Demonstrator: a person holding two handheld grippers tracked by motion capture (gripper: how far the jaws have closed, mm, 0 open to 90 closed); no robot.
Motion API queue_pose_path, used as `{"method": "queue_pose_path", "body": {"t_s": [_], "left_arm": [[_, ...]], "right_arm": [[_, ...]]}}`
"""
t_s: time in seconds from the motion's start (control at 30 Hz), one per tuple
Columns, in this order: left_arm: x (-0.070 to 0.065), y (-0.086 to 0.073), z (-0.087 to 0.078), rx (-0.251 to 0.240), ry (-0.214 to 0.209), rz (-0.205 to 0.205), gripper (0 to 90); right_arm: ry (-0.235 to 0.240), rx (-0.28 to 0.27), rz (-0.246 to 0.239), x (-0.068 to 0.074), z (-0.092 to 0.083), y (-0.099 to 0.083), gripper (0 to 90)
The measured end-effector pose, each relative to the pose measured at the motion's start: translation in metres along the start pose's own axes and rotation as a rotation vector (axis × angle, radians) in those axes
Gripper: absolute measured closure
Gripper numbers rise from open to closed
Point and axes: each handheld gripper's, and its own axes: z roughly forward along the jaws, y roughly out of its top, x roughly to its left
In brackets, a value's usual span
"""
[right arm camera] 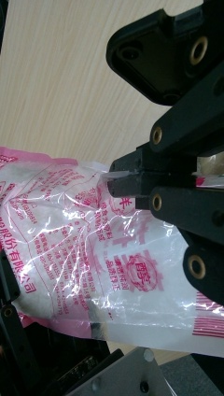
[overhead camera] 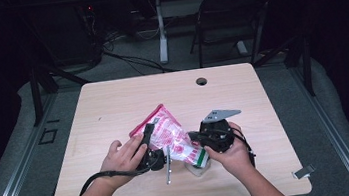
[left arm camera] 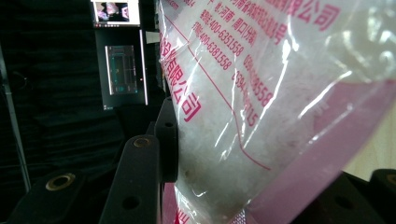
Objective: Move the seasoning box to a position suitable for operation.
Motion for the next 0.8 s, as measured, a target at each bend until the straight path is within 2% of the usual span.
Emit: {"method": "queue_pose_path", "body": {"t_s": [0.4,0.53,0.63,0.77,0.8], "left_arm": [[0.0070,-0.0006,-0.0001,-0.001,-0.047,0.039,63.3],[0.0095,0.0000,-0.0003,-0.001,-0.037,0.073,63.4],[0.0098,0.0003,-0.0002,-0.003,-0.029,0.073,63.5],[0.0101,0.0019,-0.0002,-0.004,-0.002,0.103,63.5],[0.0092,0.0018,0.0001,-0.001,-0.010,0.096,63.5]], "right_arm": [[0.004,0.002,-0.003,0.0007,0.0012,-0.0002,90.0],[0.004,0.000,-0.002,0.0009,0.0015,-0.0001,90.0],[0.002,-0.003,0.000,0.0004,0.0010,0.0003,90.0],[0.001,0.004,0.000,-0.0004,0.0009,0.0004,90.0],[0.001,0.003,0.001,-0.0007,0.0012,0.0004,90.0]]}}
